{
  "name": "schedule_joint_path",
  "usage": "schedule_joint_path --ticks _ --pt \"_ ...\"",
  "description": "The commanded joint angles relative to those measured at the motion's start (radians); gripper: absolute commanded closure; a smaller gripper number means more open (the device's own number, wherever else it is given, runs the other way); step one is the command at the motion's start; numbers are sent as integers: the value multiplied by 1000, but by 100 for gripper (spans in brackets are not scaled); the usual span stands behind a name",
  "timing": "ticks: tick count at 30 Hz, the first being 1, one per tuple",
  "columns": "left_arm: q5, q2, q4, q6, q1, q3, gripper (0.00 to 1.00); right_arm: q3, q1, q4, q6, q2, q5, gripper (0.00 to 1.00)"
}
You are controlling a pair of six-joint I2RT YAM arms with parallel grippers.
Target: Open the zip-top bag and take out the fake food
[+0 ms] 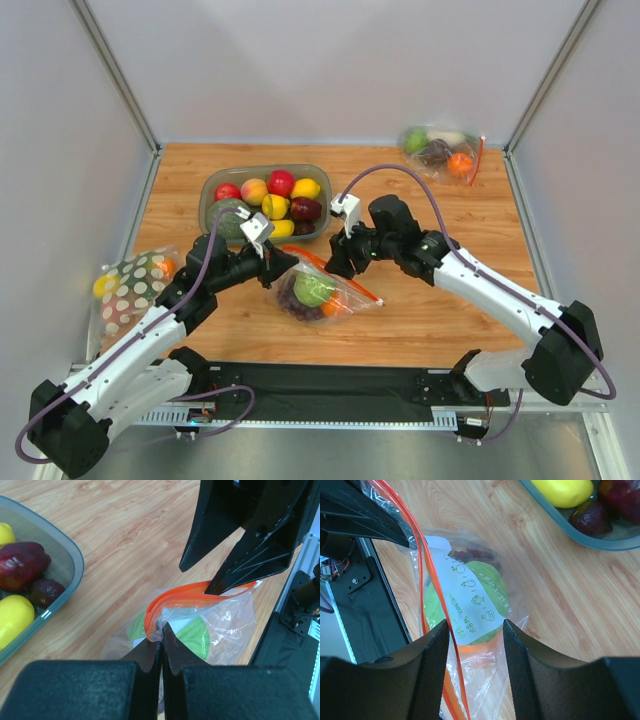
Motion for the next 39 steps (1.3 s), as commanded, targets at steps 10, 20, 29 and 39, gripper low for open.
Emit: schedule_joint_path --ticks 10,20,29,39 --pt "-2 10 58 24 -5 23 100 -2 2 94 14 27 -224 49" --pt "-8 21 56 16 -7 43 94 25 4 108 77 108 -305 100" --pt "-96 -65 -9 -16 -7 55 52 38 4 146 180 53 -33 100" --pt "-131 -35 -39 -243 -50 113 51 53 4 151 218 30 127 100"
